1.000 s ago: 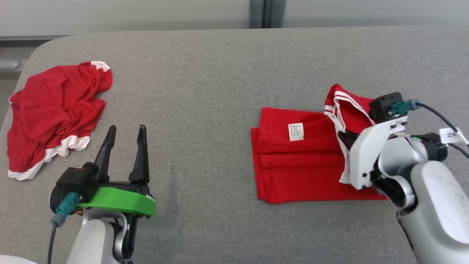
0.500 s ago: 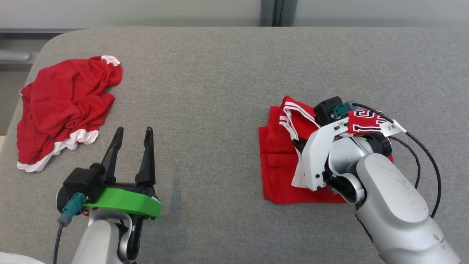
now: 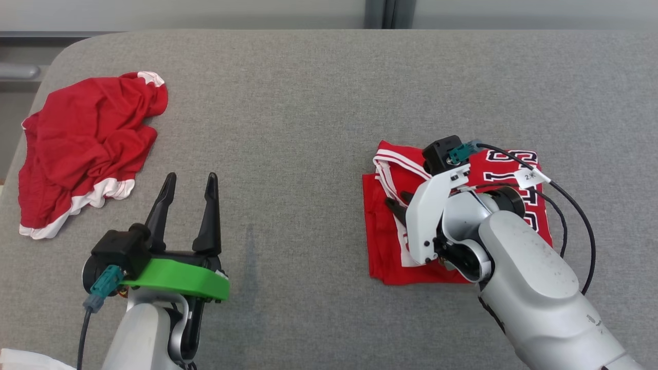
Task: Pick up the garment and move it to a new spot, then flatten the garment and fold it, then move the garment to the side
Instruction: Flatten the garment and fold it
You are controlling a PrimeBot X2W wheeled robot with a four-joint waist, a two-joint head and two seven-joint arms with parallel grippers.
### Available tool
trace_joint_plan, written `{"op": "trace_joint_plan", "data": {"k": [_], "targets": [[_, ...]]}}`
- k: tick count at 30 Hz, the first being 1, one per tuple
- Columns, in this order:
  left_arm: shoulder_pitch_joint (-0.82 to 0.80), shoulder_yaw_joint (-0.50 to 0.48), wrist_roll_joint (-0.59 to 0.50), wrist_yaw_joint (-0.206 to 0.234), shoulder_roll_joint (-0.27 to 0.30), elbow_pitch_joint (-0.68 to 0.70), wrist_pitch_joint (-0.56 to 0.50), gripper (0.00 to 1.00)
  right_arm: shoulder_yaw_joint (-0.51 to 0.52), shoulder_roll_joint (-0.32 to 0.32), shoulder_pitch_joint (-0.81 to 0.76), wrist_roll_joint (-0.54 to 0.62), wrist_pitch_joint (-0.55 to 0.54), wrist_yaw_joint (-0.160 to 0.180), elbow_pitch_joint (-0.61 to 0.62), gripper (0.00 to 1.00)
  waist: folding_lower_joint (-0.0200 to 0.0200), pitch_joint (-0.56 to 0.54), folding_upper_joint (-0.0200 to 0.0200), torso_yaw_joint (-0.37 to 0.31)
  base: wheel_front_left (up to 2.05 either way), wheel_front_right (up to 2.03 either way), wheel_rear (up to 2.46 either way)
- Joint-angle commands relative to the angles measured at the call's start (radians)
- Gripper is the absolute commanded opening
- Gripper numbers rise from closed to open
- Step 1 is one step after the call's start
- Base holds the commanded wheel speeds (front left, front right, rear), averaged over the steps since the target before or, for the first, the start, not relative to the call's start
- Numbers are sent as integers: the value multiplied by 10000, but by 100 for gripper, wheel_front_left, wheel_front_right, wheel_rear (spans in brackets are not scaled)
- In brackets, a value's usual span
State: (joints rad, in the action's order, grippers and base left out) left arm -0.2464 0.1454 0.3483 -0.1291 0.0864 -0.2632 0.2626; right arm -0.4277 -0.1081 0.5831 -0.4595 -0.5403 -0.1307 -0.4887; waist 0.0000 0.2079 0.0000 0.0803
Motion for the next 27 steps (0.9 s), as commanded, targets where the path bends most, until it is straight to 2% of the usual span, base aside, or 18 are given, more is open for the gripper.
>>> {"op": "trace_joint_plan", "data": {"k": [1, 4, 8, 11, 14, 19, 23, 27], "targets": [[-141, -8, -62, -16, 0, -18, 26, 100, -37, 88, 136, -310, 118, 1, 62, 100, 0, -9, 0, -10, 0, 0, 0], [-143, -19, -44, -16, -13, -32, 26, 100, -211, 189, 111, -1070, 166, 1, 460, 100, 0, -28, 0, -33, 0, 0, 0], [-118, -61, -47, -16, -19, -57, 26, 100, -408, 81, 18, -2196, 427, 1, 1568, 100, 0, -86, 0, -79, 0, 0, 0], [-52, -101, -57, -16, -24, -75, 26, 100, -404, -225, -150, -2779, 823, 1, 2548, 100, 0, -171, 0, -134, 0, 0, 0], [16, -119, -53, -16, -15, -90, 26, 100, -204, -678, -375, -2861, 1516, 1, 3385, 100, 0, -276, 0, -178, 0, 0, 0], [184, -179, -53, -16, 11, -147, 26, 100, 553, -1731, -1199, -1129, 3115, 1, 3841, 100, 0, -541, 0, -276, 0, 0, 0], [355, -253, -92, -16, 32, -183, 26, 100, 1698, -1908, -2229, 306, 4437, 1, 3666, 100, 0, -809, 0, -409, 0, 0, 0], [552, -426, -141, -17, 81, -170, 26, 100, 2684, -1601, -3145, 1525, 5363, 1, 3426, 100, 0, -1062, 0, -663, 0, 0, 0]]}}
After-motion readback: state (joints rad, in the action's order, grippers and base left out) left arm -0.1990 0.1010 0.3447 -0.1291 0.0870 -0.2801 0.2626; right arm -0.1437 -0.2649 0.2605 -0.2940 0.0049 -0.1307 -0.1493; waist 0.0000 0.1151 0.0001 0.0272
